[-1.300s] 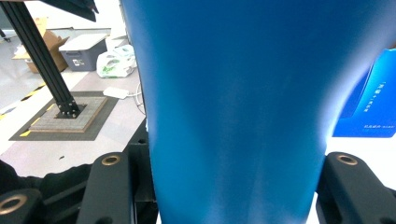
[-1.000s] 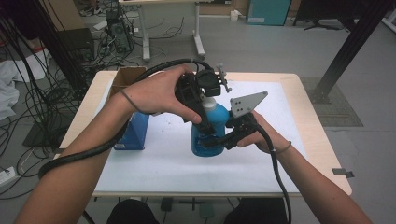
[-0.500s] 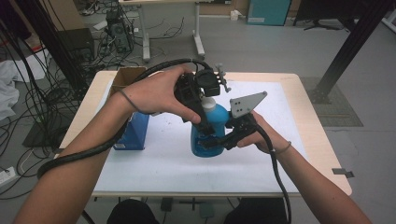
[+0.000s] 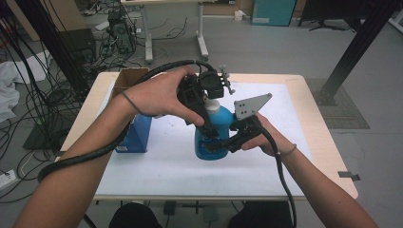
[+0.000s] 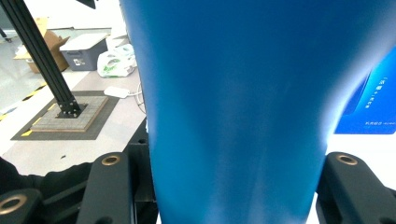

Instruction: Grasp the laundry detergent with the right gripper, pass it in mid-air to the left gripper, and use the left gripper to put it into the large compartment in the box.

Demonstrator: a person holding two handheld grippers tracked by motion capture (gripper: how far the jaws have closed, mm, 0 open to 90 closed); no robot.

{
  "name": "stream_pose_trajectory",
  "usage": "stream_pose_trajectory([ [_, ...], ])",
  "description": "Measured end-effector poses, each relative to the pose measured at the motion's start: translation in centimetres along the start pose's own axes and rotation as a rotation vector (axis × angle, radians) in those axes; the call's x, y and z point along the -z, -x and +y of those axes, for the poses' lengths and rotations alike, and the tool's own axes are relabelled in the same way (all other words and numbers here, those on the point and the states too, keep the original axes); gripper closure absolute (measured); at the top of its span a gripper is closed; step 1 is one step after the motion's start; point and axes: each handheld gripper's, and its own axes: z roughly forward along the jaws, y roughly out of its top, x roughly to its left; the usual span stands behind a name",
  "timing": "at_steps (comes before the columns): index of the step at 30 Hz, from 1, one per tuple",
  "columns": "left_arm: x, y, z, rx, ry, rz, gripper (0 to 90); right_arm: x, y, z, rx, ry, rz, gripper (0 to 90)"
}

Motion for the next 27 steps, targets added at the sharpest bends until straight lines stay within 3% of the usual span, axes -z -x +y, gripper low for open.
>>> stream_pose_trajectory([
  [27,-0.06,-0.01,0.06,0.002,-0.005,-0.003,8.8,-0.02,-0.06,-0.02,0.002,0.001,-0.001,43.6],
])
